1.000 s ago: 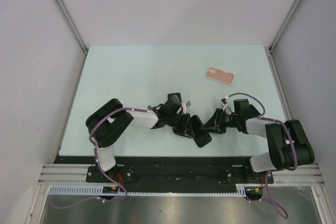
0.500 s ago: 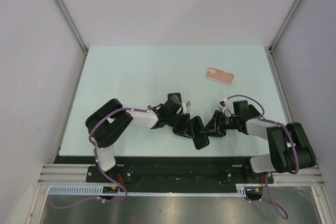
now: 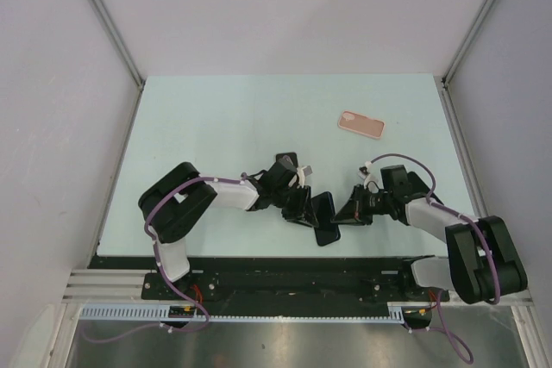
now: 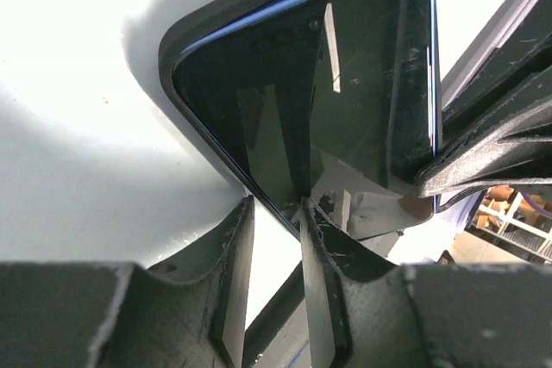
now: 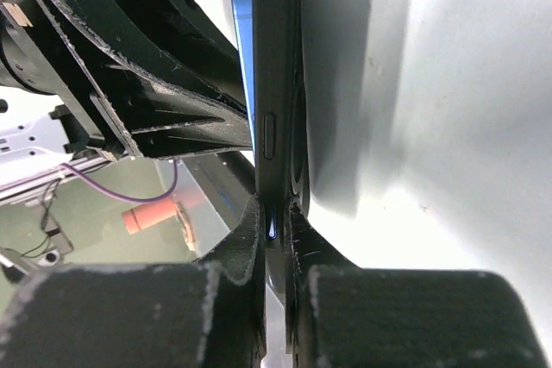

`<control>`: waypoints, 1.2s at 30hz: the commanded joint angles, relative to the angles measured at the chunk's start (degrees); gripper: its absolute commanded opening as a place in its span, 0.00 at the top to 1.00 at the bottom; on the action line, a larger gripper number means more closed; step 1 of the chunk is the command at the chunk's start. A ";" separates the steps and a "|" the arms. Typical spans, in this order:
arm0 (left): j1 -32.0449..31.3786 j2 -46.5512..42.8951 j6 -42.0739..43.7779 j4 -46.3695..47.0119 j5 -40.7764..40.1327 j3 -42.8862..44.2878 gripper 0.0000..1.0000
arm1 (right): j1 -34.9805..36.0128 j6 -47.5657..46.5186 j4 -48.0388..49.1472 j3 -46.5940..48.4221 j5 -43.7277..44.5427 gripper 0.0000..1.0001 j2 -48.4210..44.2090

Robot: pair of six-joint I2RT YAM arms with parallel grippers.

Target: Put the phone into the phone case

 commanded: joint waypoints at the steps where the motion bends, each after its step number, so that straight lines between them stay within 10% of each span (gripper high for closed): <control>1: -0.53 -0.27 1.62 -0.38 -3.21 -0.23 0.67 | 2.38 1.50 -2.53 1.25 3.90 1.00 -4.01; 6: -0.71 0.26 1.18 0.85 -2.60 -0.76 0.67 | 3.52 2.29 -2.02 1.17 3.22 0.67 -3.31; 11: -0.88 0.17 1.27 0.85 -2.51 -0.58 0.67 | 5.98 3.34 -0.43 1.17 4.96 0.61 -0.06; 15: -0.80 -0.70 1.44 0.33 -2.25 -0.85 0.66 | 7.13 4.31 -0.96 1.25 8.30 1.00 -0.58; 23: 2.27 -15.72 4.34 -9.34 -3.57 -2.07 0.36 | 6.60 9.22 2.46 1.96 6.12 1.00 -9.97; 36: 6.50 -30.41 -3.82 8.57 9.17 -9.10 0.28 | 7.92 21.62 29.36 1.69 2.50 1.00 -27.30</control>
